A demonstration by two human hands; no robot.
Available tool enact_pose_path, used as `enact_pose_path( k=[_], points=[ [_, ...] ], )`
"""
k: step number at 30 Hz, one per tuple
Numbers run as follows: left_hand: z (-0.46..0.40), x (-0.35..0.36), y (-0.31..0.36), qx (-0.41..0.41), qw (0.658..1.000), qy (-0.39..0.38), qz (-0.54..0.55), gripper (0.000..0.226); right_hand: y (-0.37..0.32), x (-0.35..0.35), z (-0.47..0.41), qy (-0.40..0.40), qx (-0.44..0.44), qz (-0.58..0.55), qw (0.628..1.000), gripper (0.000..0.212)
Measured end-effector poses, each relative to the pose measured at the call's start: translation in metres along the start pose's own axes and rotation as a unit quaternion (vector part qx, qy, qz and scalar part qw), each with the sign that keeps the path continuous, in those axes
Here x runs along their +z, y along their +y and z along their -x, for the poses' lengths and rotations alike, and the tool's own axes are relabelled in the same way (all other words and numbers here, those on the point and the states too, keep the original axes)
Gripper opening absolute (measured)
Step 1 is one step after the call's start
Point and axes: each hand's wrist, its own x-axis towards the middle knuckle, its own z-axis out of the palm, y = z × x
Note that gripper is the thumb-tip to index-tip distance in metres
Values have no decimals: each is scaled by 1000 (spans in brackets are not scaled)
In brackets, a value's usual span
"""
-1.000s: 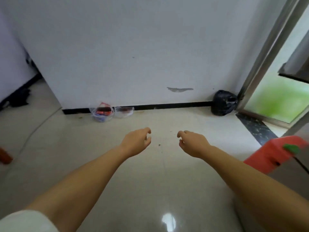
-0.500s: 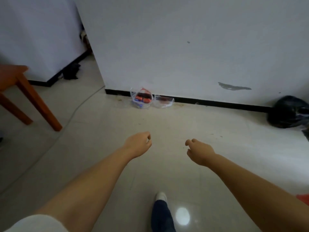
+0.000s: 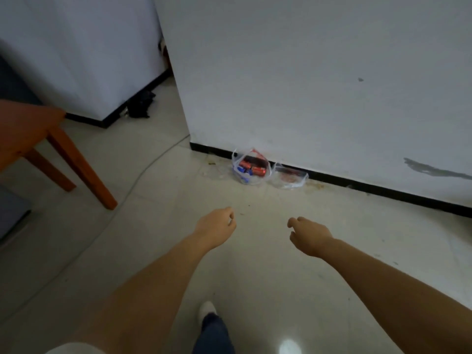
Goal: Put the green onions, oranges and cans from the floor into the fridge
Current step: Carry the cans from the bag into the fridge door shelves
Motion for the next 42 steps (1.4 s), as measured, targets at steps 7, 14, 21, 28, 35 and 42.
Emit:
enact_pose_path(
  k=[7, 14, 21, 28, 35, 42],
  points=[
    [-166, -75, -50, 48, 998, -18, -28, 24, -33, -50, -166, 11, 53, -54, 997, 37],
    [-326, -165, -69, 136, 985, -57, -91, 26, -62, -100, -289, 1, 130, -165, 978, 36],
    [-451, -149, -70, 170, 971, -154, -69, 28, -44, -119, -414, -11, 180, -240, 954, 35],
    [-605, -121, -95, 127, 968, -212, -51, 26, -1, -121, -550, -69, 208, -262, 940, 36],
    [-772, -15, -119, 128, 966, -224, -2, 27, 29, -68, -714, -42, 234, -257, 937, 33],
    [-926, 164, -187, 287, 922, -213, -151, 25, 77, 92, -879, 18, 294, -276, 915, 31]
  ],
)
